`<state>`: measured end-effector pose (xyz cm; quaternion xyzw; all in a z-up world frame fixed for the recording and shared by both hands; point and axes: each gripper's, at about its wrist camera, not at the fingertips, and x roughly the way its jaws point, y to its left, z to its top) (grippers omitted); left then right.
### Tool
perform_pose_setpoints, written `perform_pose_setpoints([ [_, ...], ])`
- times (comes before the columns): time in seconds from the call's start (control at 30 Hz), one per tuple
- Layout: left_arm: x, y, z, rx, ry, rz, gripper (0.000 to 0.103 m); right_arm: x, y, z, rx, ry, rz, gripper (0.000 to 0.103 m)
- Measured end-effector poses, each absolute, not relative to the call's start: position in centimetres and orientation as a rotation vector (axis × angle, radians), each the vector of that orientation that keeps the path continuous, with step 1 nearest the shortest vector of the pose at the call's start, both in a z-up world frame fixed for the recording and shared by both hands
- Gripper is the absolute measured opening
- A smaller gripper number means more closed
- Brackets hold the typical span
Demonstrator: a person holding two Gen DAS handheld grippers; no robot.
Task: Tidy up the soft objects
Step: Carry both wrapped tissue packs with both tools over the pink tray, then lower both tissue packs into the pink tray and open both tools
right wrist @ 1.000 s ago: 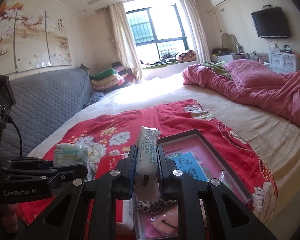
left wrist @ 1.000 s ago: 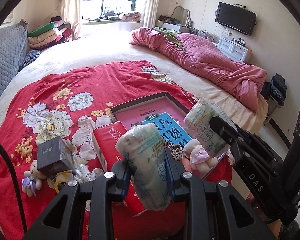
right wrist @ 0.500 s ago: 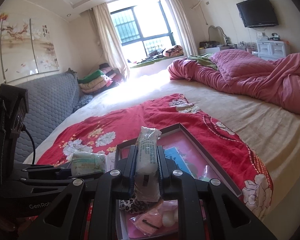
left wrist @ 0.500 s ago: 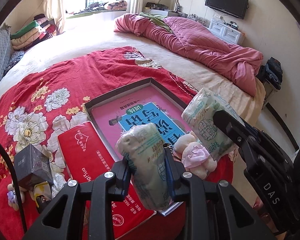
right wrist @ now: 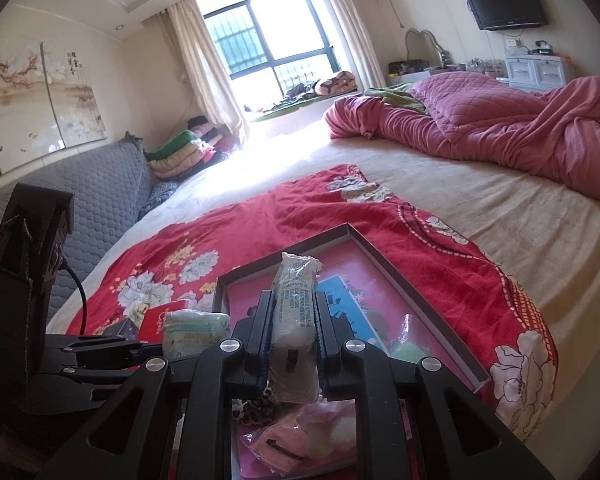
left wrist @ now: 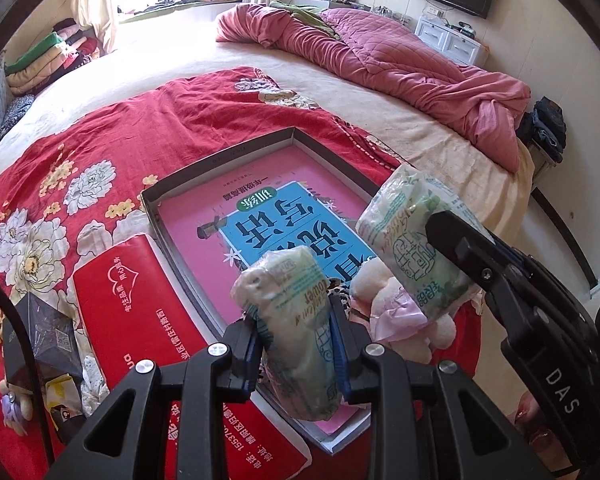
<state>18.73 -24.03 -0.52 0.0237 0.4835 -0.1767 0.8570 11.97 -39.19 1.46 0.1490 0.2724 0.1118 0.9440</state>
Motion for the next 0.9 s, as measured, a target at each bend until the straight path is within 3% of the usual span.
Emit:
perform_pose_setpoints([
  [0.9,20.4,-24.1,-3.2,0.065,1.091,-0.370,0.031,15.6,-38.5,-3.2,0.395,0.722,0.288,0.020],
])
